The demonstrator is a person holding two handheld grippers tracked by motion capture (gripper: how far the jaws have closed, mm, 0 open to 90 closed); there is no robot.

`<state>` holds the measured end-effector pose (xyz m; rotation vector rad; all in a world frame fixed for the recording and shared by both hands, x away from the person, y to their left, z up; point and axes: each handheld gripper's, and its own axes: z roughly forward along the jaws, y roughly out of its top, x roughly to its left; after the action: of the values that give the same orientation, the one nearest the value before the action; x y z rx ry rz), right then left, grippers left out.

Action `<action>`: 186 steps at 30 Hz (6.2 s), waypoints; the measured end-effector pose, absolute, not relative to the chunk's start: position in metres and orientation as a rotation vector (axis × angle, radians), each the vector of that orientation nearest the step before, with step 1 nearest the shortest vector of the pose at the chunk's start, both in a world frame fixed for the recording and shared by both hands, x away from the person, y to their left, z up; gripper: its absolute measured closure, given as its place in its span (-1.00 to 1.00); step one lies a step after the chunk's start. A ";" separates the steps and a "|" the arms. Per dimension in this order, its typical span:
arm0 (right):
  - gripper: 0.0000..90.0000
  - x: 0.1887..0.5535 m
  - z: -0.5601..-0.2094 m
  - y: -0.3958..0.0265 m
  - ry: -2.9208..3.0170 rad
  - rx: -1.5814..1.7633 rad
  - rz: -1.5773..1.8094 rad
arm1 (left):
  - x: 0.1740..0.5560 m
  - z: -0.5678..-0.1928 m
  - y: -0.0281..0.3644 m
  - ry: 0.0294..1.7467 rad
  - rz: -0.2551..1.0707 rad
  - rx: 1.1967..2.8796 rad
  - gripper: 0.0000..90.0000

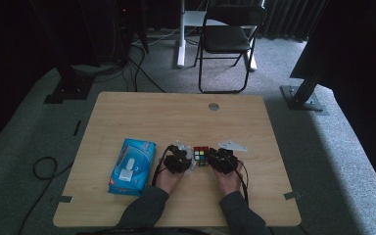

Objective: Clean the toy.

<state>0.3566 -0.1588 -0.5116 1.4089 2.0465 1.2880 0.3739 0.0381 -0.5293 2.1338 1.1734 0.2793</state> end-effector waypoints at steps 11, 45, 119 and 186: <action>0.55 0.356 -0.511 -0.158 2.089 1.383 1.304 | 0.380 -0.519 0.047 1.193 0.304 2.093 0.81; 0.23 0.357 -0.508 -0.158 2.071 1.423 1.235 | 0.374 -0.516 0.049 1.129 0.268 2.116 0.79; 0.53 0.347 -0.507 -0.154 2.071 1.449 1.251 | 0.391 -0.529 0.033 1.196 0.322 2.138 0.82; 0.53 0.346 -0.507 -0.154 2.063 1.449 1.250 | 0.377 -0.533 0.037 1.150 0.301 2.146 0.82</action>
<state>0.3460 -0.1535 -0.5074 1.4494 2.0632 1.2502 0.3771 0.0371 -0.5326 2.1461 1.1500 0.3006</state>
